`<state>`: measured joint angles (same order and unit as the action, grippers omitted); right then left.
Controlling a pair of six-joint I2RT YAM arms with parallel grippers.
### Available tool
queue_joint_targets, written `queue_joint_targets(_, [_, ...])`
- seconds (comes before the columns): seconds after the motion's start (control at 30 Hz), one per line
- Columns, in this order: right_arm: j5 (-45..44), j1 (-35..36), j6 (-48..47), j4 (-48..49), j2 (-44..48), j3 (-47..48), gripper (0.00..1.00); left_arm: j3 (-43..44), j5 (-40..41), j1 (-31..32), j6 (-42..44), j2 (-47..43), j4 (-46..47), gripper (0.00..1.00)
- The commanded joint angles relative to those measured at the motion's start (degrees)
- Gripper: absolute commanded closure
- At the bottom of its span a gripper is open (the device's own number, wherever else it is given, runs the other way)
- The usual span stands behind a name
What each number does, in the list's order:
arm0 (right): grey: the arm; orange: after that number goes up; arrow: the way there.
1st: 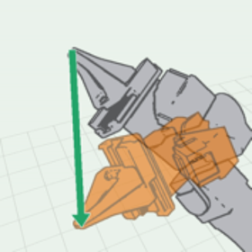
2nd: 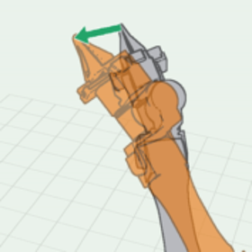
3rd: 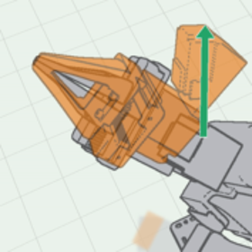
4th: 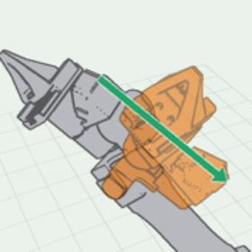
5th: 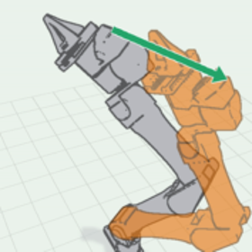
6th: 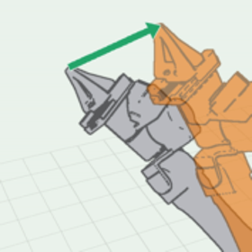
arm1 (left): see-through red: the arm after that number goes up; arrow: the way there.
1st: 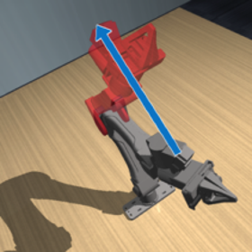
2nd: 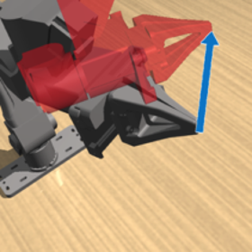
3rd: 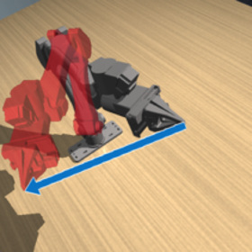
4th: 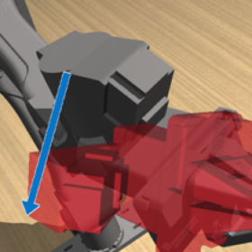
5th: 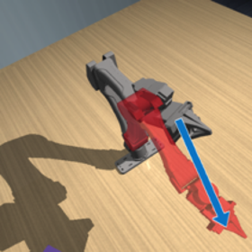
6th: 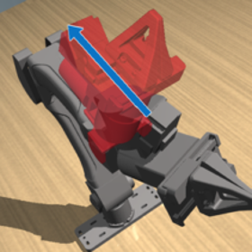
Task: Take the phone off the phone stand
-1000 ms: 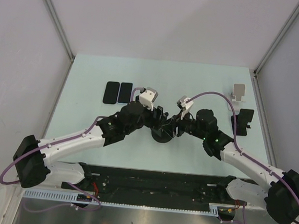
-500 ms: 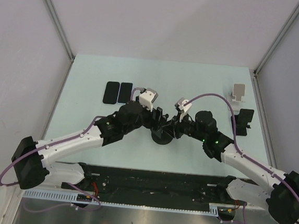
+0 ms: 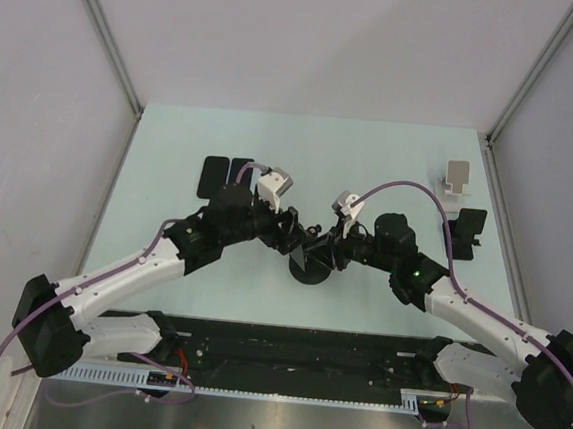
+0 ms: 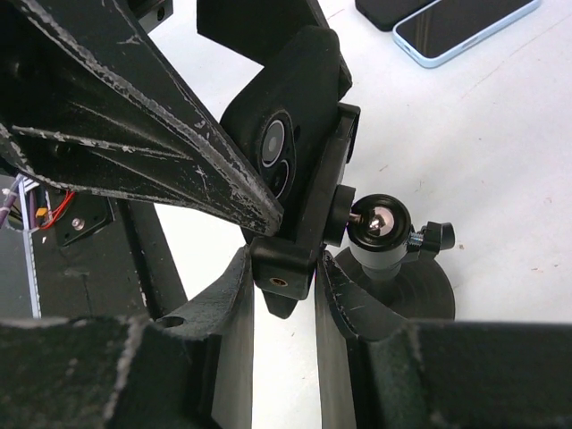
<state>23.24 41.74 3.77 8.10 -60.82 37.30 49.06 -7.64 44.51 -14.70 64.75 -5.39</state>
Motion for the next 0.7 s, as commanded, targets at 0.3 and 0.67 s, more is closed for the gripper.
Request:
queue_joint_targets(0.3, [2.3,-2.3,-0.9,-1.9,2.0,0.1,1.0,0.1,-2.3,-4.3,8.6,-5.7,0.0,1.0])
queue_joint_targets(0.67, [-8.9,-1.1,0.8,-0.8,1.9,0.1,1.0,2.5,-9.9,-0.3,5.4,-4.9,0.9,1.0])
